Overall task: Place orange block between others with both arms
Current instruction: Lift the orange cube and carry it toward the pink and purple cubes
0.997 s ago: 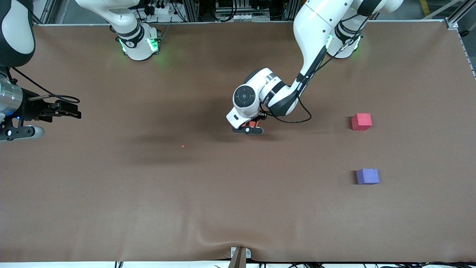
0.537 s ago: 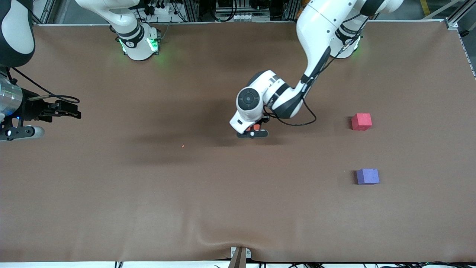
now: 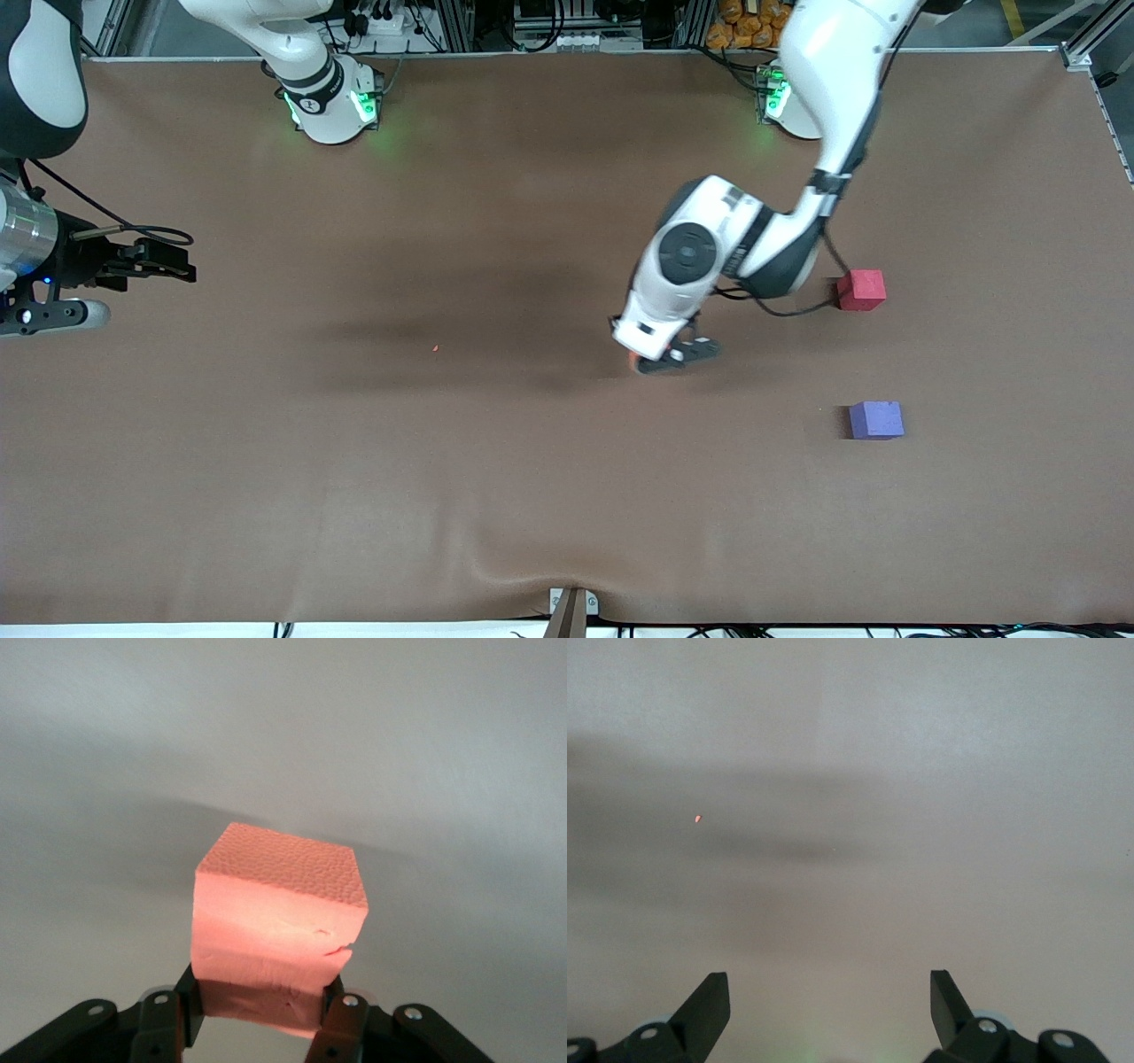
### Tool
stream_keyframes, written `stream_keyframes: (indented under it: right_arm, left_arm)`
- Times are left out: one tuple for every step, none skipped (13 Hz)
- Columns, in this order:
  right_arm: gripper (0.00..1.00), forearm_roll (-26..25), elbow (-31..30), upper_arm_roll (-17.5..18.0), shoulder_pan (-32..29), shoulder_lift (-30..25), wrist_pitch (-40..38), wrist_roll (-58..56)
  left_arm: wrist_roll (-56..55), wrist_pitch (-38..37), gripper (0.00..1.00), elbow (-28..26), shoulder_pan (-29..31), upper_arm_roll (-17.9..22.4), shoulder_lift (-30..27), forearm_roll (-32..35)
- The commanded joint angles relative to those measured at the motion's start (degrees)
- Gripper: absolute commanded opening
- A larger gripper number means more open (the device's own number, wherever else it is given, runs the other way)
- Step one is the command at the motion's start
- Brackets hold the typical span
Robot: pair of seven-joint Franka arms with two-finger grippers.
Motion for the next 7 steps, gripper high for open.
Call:
stream_keyframes:
  right_arm:
    - [1.0, -0.4, -0.9, -0.7, 0.7, -1.2, 0.3, -0.7]
    - [1.0, -0.4, -0.9, -0.7, 0.6, -1.2, 0.3, -0.7]
    - [1.0, -0.4, -0.9, -0.7, 0.5, -1.2, 0.3, -0.7]
    - [1.0, -0.4, -0.9, -0.7, 0.5, -1.2, 0.3, -0.7]
    - [1.0, -0.4, -0.9, -0.7, 0.5, -1.1, 0.3, -0.7]
    - [1.0, -0.4, -0.9, -0.8, 0.4, -1.1, 0.3, -0.7]
    - [1.0, -0.4, -0.9, -0.8, 0.4, -1.1, 0.3, -0.7]
  left_arm:
    - [-0.6, -1.8, 0.0, -1.0, 5.8, -0.7, -1.9, 1.1]
    - [0.3, -3.0, 0.0, -1.0, 8.0, -0.7, -2.0, 1.1]
    - [1.7, -3.3, 0.0, -1.0, 10.1, -0.7, -2.0, 1.1]
    - [3.4, -3.7, 0.0, -1.1, 12.3, -0.7, -2.0, 1.1]
    - [5.5, -5.0, 0.0, -1.1, 14.4, -0.7, -2.0, 1.1]
    - [7.7, -6.6, 0.0, -1.1, 16.2, -0.6, -2.0, 1.1]
    - [10.4, -7.9, 0.0, -1.1, 18.2, -0.6, -1.7, 1.4]
